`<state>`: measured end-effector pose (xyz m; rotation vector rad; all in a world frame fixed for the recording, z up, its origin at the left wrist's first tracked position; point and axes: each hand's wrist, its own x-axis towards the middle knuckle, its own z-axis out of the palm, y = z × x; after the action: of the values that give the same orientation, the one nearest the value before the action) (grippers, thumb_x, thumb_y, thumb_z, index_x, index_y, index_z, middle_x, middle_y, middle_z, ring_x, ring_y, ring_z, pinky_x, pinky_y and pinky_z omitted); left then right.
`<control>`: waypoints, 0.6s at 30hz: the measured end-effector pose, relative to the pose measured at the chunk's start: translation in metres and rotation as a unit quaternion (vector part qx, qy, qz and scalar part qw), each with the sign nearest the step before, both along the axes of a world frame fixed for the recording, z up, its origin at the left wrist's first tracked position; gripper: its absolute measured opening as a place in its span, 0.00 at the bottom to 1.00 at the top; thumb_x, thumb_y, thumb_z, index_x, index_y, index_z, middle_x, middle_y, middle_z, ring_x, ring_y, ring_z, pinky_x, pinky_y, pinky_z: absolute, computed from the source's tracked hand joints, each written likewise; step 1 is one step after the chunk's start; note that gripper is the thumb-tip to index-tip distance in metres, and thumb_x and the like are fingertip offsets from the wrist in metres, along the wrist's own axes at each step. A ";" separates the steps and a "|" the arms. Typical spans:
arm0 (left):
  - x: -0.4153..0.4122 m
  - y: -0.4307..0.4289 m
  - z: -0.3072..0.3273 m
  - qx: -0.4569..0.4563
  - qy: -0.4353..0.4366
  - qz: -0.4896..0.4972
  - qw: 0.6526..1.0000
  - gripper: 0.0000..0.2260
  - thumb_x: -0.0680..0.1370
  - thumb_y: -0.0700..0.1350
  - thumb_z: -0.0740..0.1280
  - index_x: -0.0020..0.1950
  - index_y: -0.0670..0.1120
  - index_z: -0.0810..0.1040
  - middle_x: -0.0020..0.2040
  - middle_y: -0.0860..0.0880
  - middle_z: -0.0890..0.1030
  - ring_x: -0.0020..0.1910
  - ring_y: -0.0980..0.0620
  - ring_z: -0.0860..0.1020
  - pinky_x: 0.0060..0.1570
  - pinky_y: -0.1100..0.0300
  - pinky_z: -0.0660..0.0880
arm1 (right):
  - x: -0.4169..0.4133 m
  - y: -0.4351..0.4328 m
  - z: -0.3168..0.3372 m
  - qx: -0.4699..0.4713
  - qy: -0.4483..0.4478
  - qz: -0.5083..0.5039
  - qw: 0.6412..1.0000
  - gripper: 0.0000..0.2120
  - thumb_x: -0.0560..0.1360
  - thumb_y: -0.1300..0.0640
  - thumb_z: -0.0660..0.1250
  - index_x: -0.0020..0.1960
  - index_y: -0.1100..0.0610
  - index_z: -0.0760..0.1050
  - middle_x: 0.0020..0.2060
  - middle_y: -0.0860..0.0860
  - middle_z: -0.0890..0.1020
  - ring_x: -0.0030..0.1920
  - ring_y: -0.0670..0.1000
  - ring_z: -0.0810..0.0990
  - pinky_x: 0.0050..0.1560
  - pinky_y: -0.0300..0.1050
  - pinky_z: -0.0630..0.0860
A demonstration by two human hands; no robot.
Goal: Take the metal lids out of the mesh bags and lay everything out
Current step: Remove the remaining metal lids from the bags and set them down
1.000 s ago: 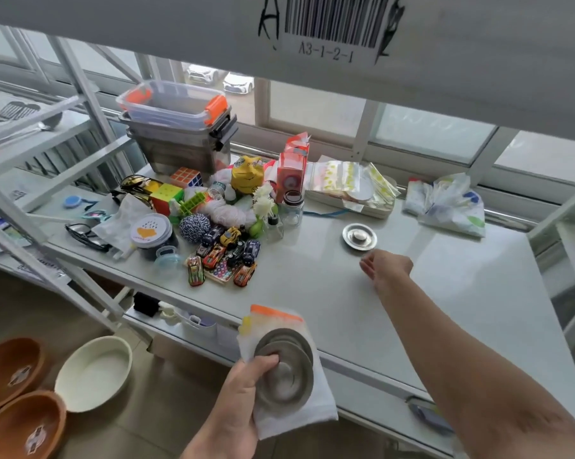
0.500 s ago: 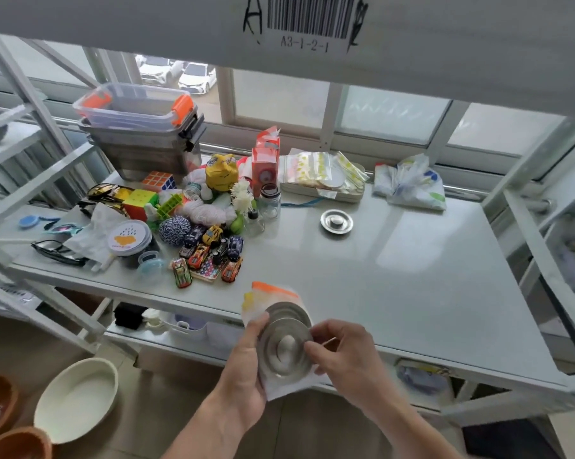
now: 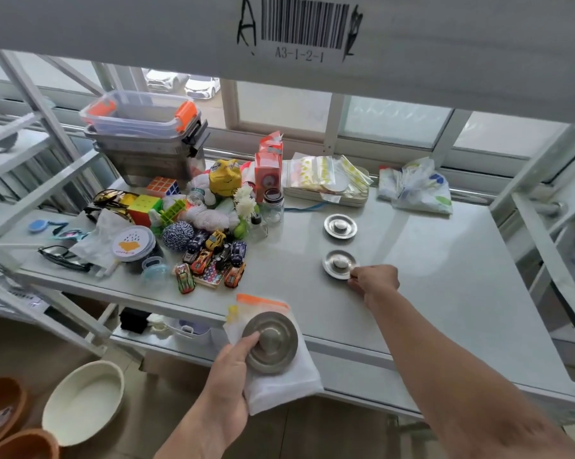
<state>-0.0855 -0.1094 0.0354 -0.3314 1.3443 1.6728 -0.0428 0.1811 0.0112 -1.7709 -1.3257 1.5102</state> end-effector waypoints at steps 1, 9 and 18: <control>0.000 0.000 0.001 0.000 0.002 -0.001 1.000 0.15 0.80 0.43 0.66 0.63 0.38 0.81 0.56 0.35 0.86 0.57 0.36 0.83 0.58 0.43 0.79 | -0.005 0.005 -0.002 0.006 -0.009 -0.001 1.000 0.07 0.64 0.72 0.75 0.36 0.64 0.78 0.36 0.58 0.81 0.28 0.57 0.84 0.40 0.55 0.86; 0.002 0.005 0.002 -0.005 0.015 -0.002 1.000 0.14 0.80 0.43 0.67 0.62 0.38 0.81 0.54 0.36 0.87 0.55 0.38 0.84 0.53 0.47 0.80 | -0.012 0.014 -0.007 0.012 -0.020 0.000 1.000 0.07 0.65 0.67 0.75 0.42 0.66 0.80 0.30 0.56 0.80 0.26 0.55 0.84 0.40 0.57 0.86; 0.006 0.010 0.007 0.008 0.048 -0.032 0.998 0.12 0.80 0.41 0.66 0.60 0.38 0.82 0.48 0.37 0.88 0.48 0.41 0.86 0.52 0.47 0.82 | 0.061 -0.124 0.040 0.088 0.079 0.352 0.929 0.07 0.71 0.54 0.75 0.42 0.58 0.83 0.30 0.54 0.83 0.28 0.52 0.80 0.29 0.45 0.77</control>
<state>-0.0795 -0.0991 0.0422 -0.2002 1.3968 1.6627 0.0185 0.0572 0.0509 -1.0696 -2.0633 1.7548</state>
